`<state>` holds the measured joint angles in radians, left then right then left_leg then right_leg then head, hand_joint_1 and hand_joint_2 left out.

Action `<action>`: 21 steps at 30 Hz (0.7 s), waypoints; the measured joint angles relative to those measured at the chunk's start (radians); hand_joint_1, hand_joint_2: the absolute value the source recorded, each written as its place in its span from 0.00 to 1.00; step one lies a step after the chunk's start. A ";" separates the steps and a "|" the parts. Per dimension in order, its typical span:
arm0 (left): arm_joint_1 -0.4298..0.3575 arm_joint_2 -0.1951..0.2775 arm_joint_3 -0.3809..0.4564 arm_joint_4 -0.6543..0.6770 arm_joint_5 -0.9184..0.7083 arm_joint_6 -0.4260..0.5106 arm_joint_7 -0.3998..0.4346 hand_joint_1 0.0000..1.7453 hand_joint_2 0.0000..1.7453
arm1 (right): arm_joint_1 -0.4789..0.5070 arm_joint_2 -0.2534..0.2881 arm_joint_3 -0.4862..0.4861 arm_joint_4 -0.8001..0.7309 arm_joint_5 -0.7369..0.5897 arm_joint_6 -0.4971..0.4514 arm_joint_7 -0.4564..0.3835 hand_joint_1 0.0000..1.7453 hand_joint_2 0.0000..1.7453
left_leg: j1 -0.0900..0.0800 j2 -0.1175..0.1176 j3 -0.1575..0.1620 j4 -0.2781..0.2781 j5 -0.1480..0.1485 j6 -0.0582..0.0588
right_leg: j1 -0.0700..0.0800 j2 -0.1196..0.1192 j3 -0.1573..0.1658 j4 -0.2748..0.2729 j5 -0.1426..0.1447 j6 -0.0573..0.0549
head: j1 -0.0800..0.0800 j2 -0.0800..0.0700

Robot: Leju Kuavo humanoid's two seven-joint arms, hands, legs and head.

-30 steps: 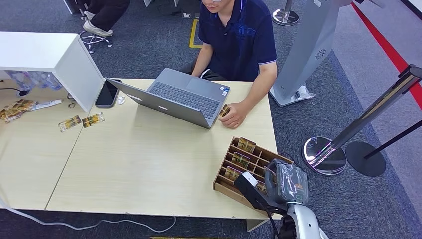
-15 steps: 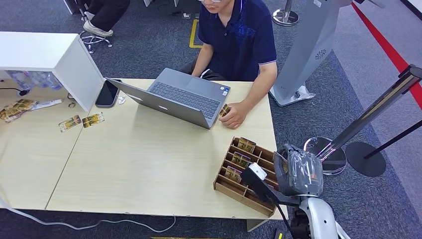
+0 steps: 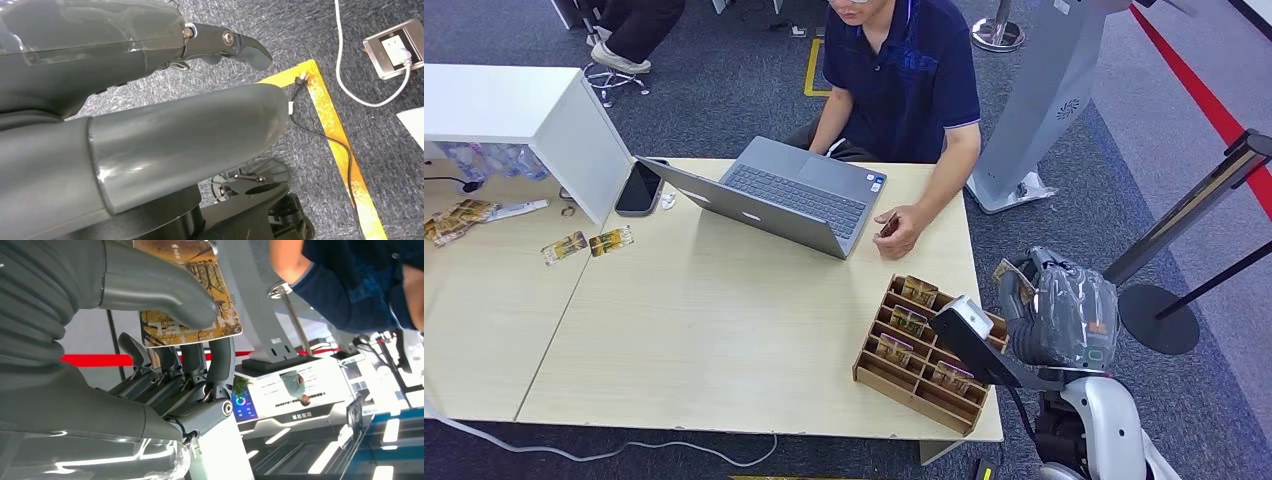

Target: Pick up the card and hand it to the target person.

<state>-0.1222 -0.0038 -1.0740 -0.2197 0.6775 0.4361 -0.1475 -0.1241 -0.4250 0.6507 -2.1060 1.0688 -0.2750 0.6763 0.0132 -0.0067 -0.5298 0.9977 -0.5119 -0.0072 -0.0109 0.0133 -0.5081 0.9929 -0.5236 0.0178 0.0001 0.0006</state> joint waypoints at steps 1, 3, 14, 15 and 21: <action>-0.001 0.000 0.000 0.000 -0.002 -0.001 0.002 0.00 0.00 | -0.007 0.000 -0.001 -0.001 -0.011 -0.007 -0.002 0.85 1.00 | 0.000 0.000 0.000 0.000 0.000 0.000 | 0.000 0.000 0.000 0.000 0.000 0.000 | 0.000 0.000; -0.002 0.000 0.000 0.000 -0.005 -0.002 0.005 0.00 0.00 | -0.018 0.000 -0.003 -0.001 -0.029 -0.019 -0.007 0.85 1.00 | 0.000 0.000 0.000 0.000 0.000 0.000 | 0.000 0.000 0.000 0.000 0.000 0.000 | 0.000 0.000; -0.016 -0.001 -0.016 0.000 -0.029 -0.010 0.024 0.00 0.00 | -0.074 0.002 -0.011 0.008 -0.082 -0.063 -0.031 0.88 1.00 | 0.000 0.000 0.000 0.000 0.000 0.000 | 0.000 0.000 0.000 0.000 0.000 0.000 | 0.000 0.000; -0.019 -0.002 -0.019 0.000 -0.033 -0.012 0.027 0.00 0.00 | -0.083 0.002 -0.011 0.014 -0.095 -0.075 -0.037 0.88 1.00 | 0.000 0.000 0.000 0.000 0.000 0.000 | 0.000 0.000 0.000 0.000 0.000 0.000 | 0.000 0.000; -0.038 -0.006 -0.036 0.000 -0.058 -0.020 0.048 0.00 0.00 | -0.137 0.007 -0.010 0.101 -0.156 -0.138 -0.076 0.88 1.00 | 0.000 0.000 -0.001 0.000 0.000 0.000 | 0.000 0.000 0.000 0.000 0.000 0.000 | 0.000 0.000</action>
<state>-0.1603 -0.0097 -1.1100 -0.2197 0.6190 0.4161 -0.0996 -0.2607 -0.4181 0.6403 -2.0050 0.9127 -0.4128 0.5999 0.0131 -0.0070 -0.5303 0.9976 -0.5119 -0.0071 -0.0109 0.0130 -0.5077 0.9930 -0.5236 0.0179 0.0001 0.0004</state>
